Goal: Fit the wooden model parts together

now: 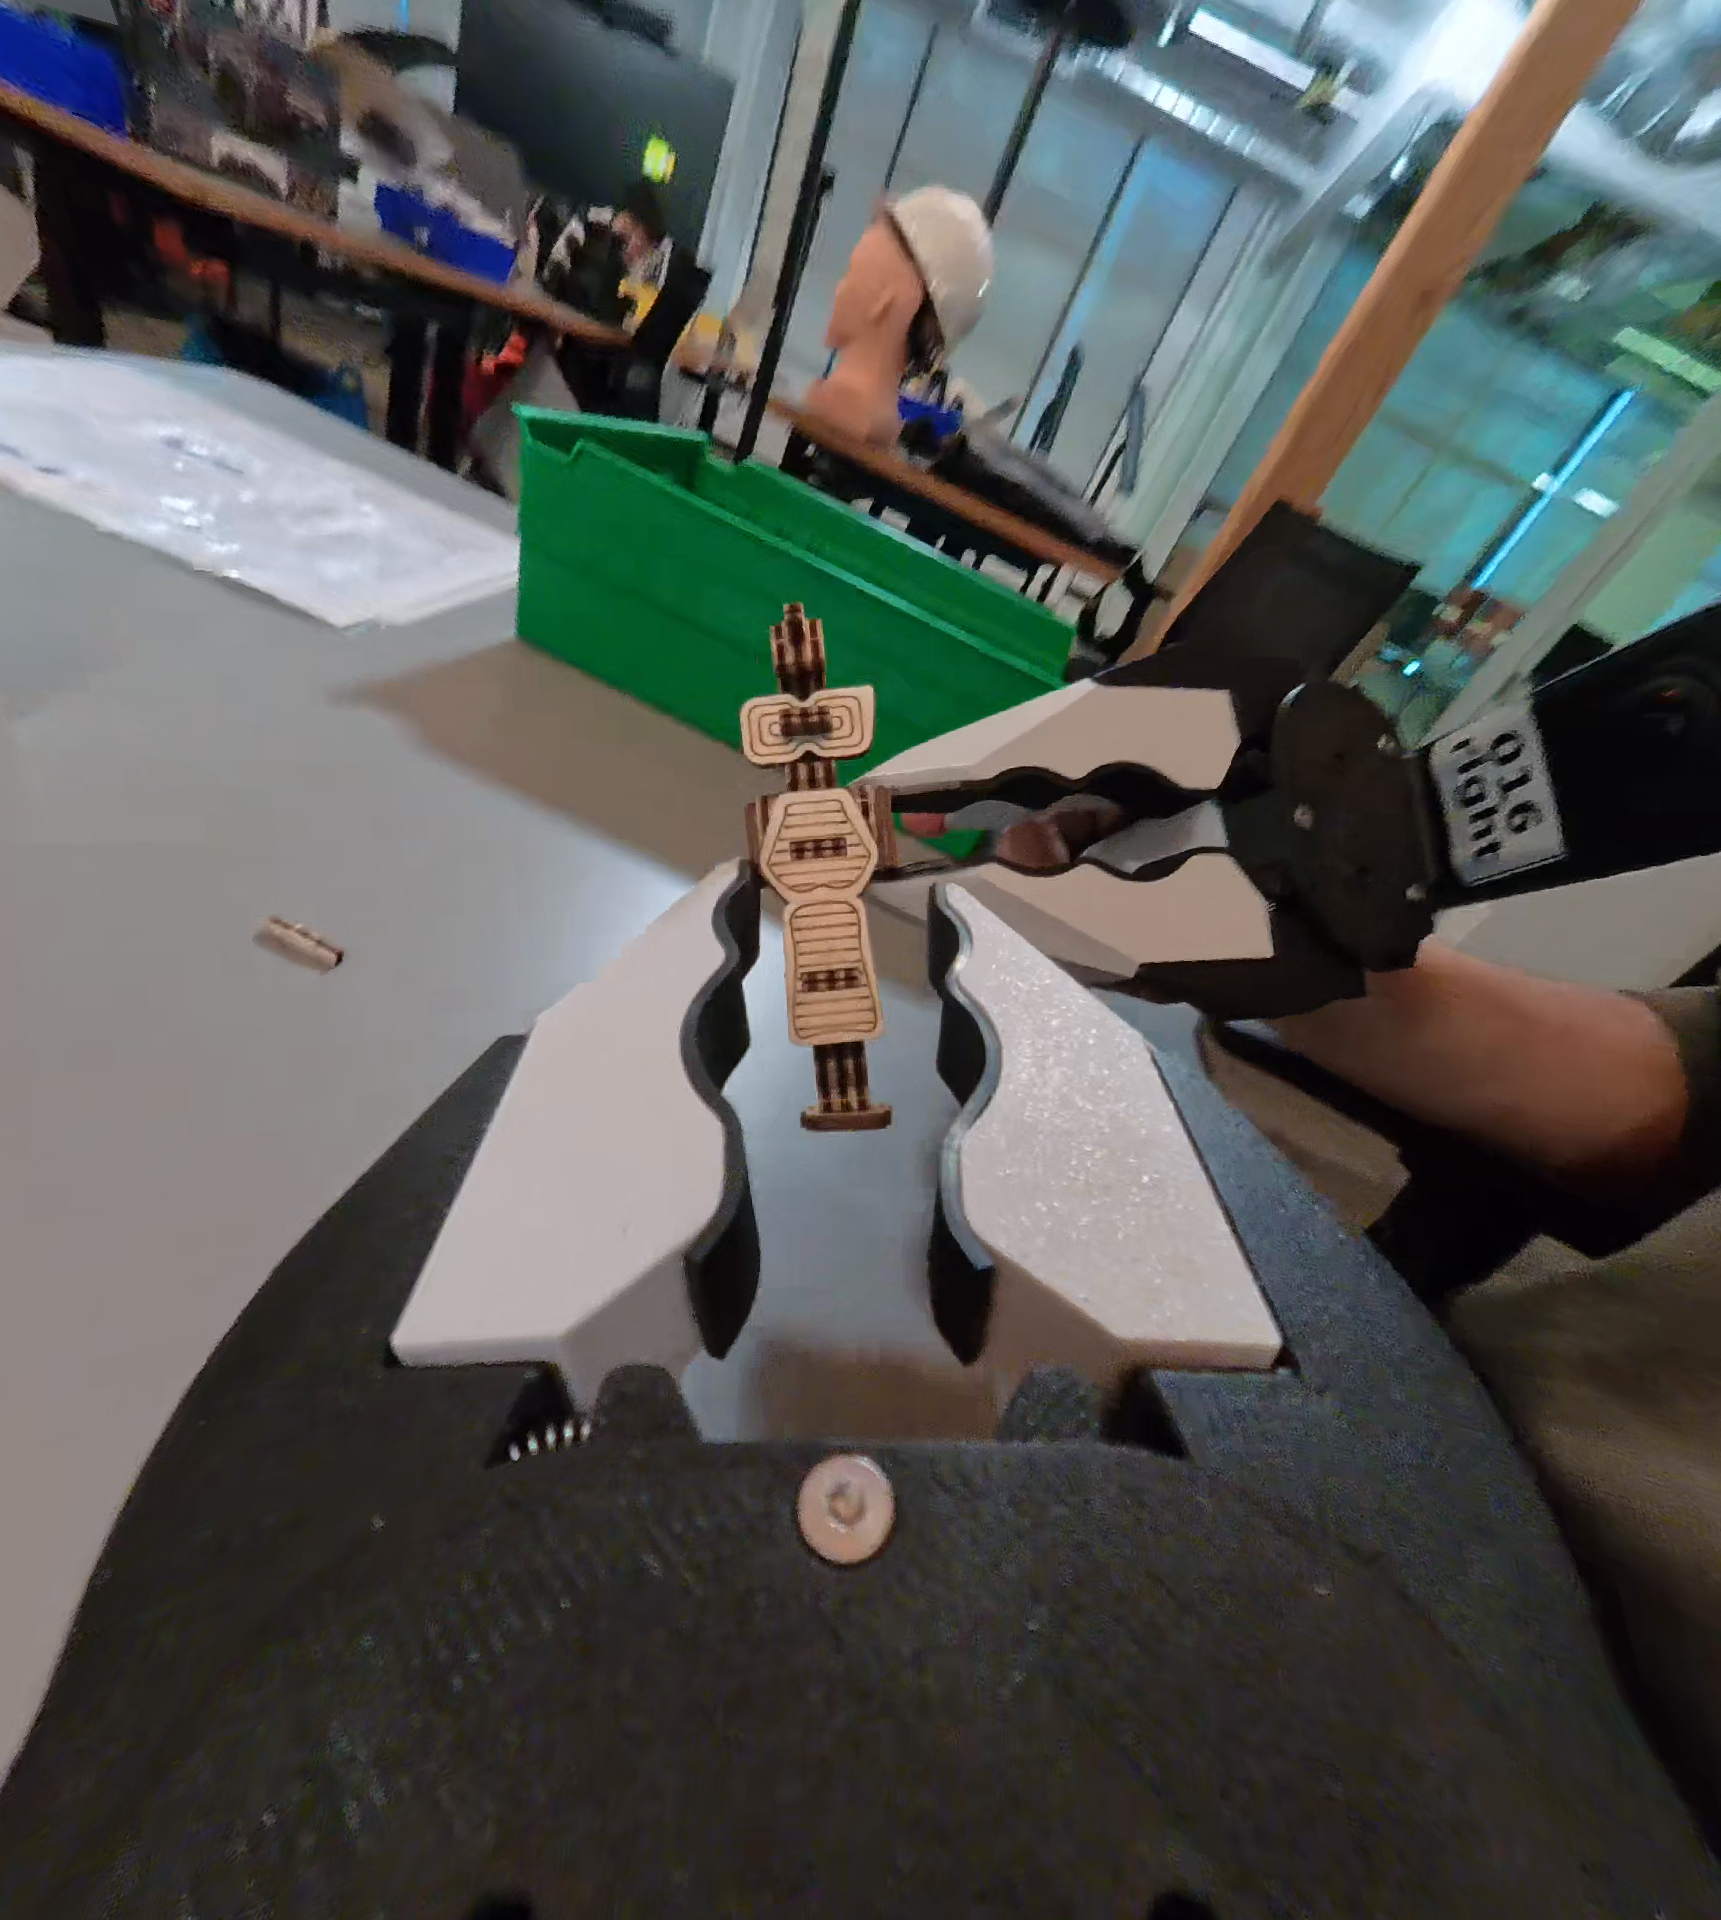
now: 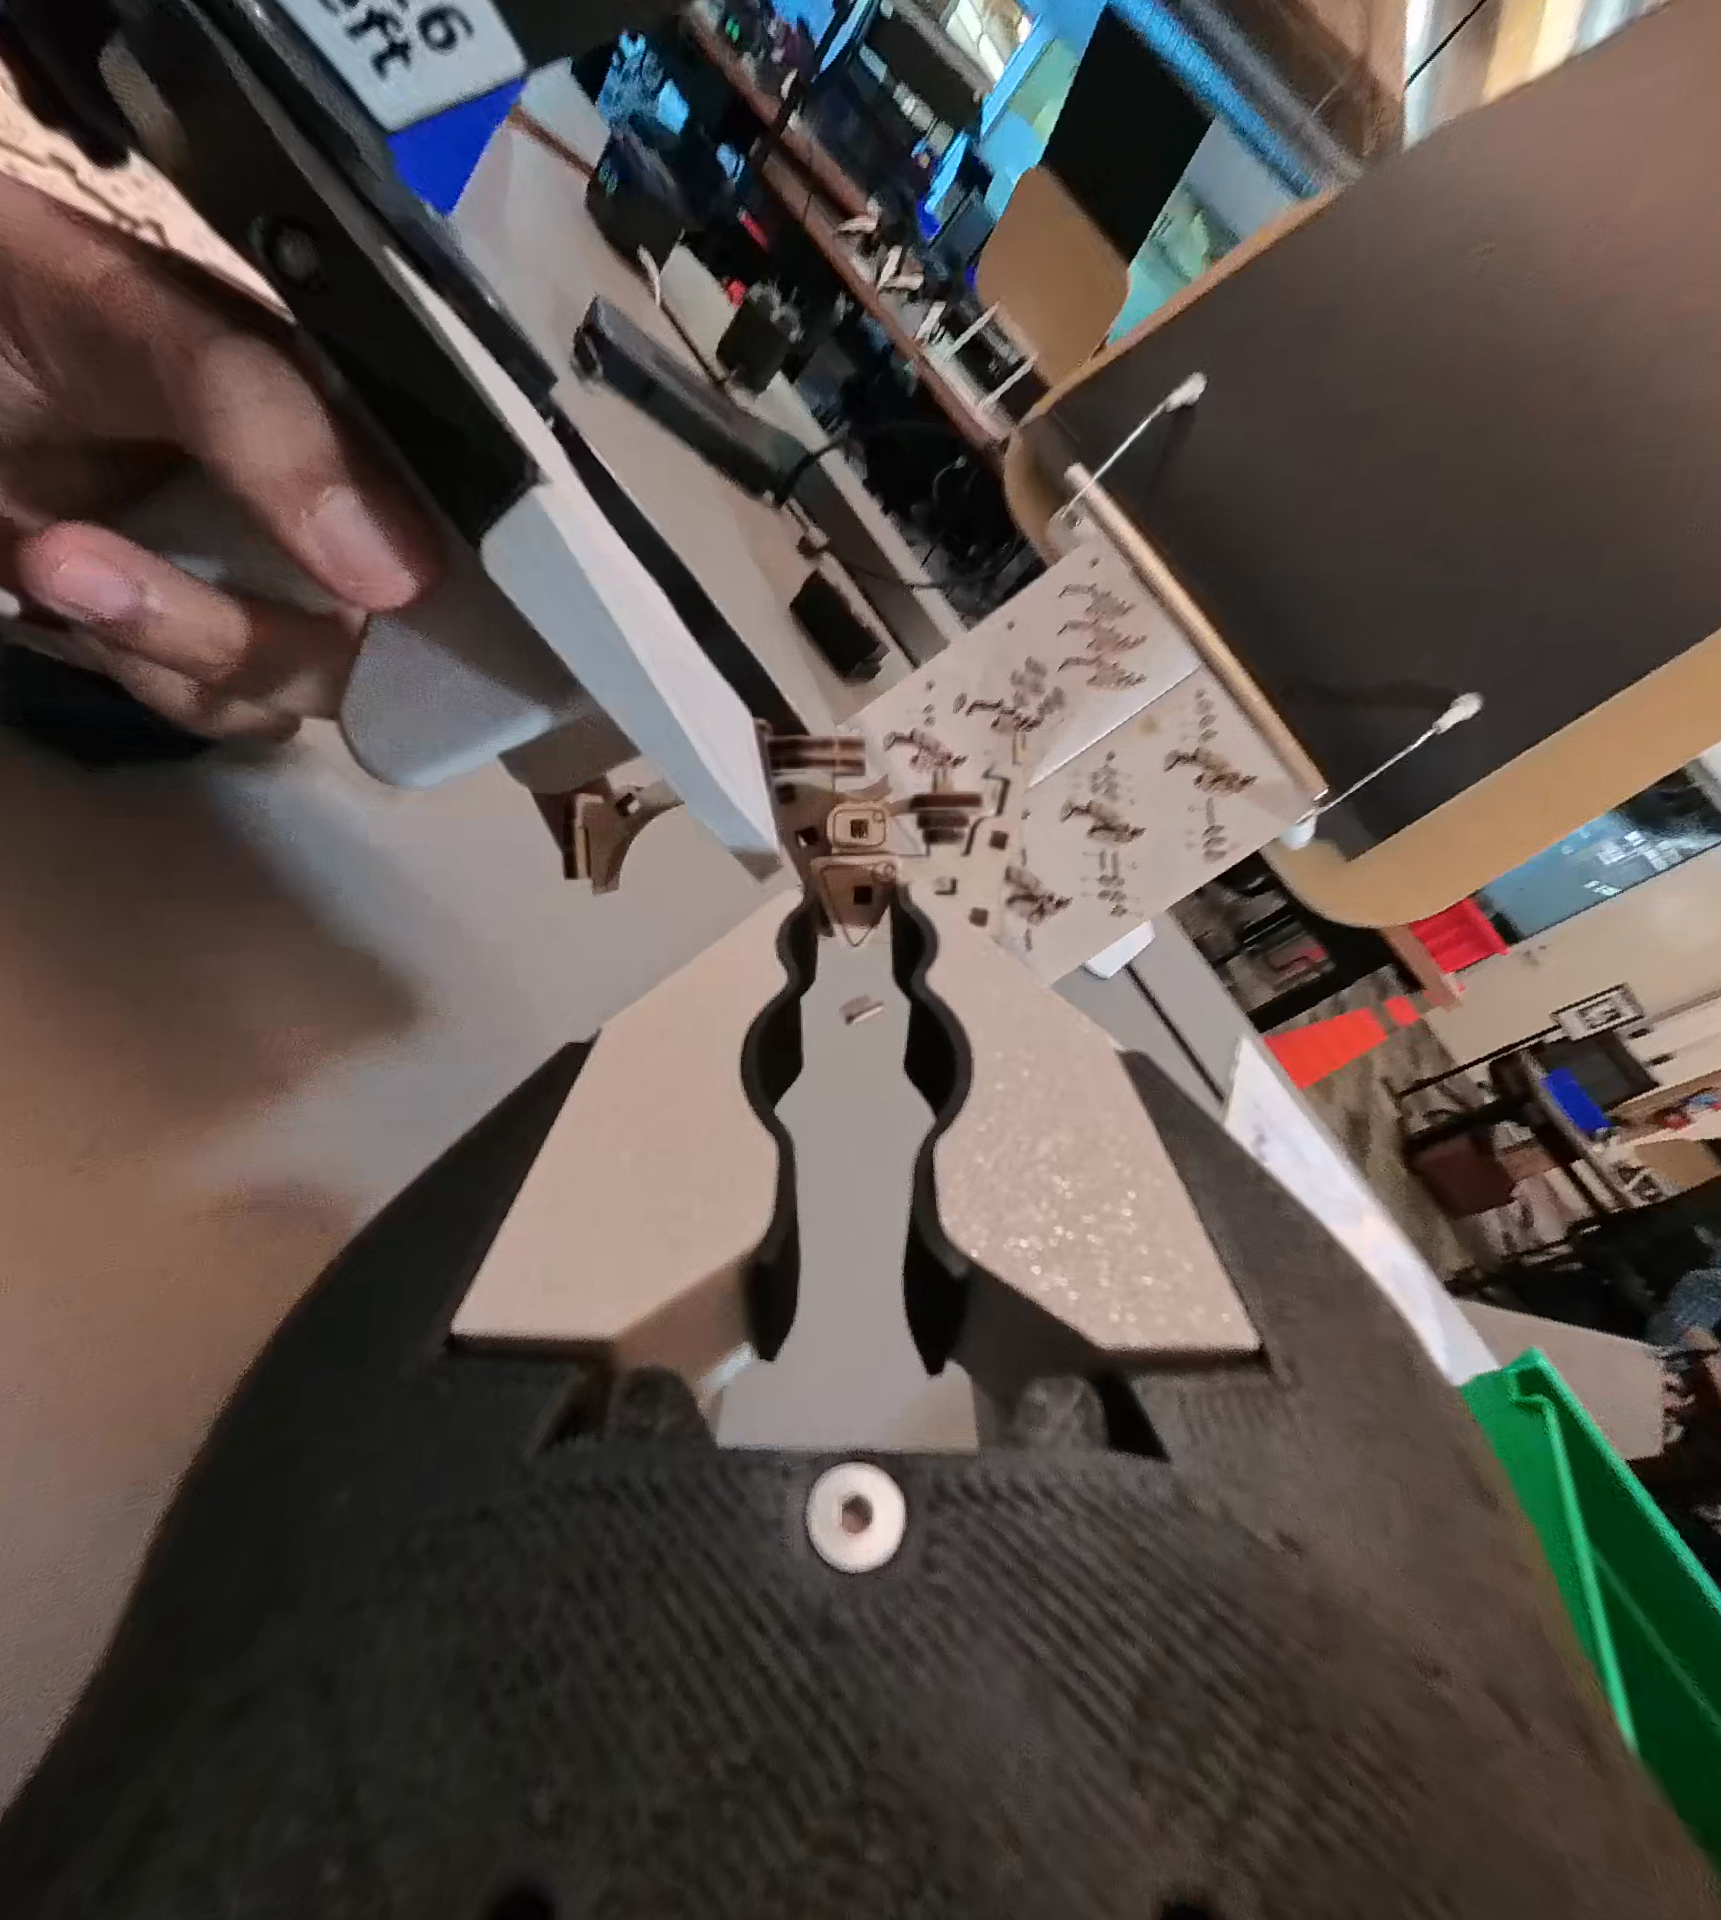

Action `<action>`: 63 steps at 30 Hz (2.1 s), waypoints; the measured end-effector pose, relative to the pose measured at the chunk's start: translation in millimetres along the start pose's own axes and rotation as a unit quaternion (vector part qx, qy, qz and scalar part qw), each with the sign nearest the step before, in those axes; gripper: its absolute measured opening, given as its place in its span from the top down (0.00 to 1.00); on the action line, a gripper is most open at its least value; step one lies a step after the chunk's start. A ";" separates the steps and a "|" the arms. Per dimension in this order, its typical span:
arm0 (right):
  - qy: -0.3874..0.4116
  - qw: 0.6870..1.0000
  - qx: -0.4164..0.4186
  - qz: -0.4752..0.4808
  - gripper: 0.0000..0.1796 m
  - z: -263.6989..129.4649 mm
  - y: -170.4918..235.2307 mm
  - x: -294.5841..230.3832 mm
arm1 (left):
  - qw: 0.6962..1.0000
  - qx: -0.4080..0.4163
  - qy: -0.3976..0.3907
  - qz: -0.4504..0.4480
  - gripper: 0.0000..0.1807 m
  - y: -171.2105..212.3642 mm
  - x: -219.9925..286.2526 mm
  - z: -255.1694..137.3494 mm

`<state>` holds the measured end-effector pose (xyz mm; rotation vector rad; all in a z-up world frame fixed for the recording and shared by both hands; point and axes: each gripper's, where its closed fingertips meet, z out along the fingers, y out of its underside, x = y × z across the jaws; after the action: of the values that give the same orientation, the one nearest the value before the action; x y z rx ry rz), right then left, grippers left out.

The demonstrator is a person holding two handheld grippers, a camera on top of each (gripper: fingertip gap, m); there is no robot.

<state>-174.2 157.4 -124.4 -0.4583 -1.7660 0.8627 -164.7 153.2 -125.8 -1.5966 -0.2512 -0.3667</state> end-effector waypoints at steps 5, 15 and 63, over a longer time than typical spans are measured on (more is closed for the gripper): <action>0.014 0.998 0.034 -0.044 0.93 -0.3 -16.0 -1.8 | 0.998 0.030 0.036 -0.049 0.82 -10.5 6.2 -10.4; -0.002 0.978 0.205 -0.035 0.93 -11.1 -60.2 -5.1 | 0.993 0.104 0.029 0.056 0.77 -38.4 27.6 -39.2; -0.044 0.968 0.220 -0.115 0.94 27.5 -87.8 -45.7 | 0.986 0.129 -0.091 0.060 0.87 -34.9 3.8 -89.7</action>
<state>-174.5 59.4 -93.8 0.0750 -1.6047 1.0819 -181.6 65.7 -89.1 -1.3826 -0.3273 -0.0891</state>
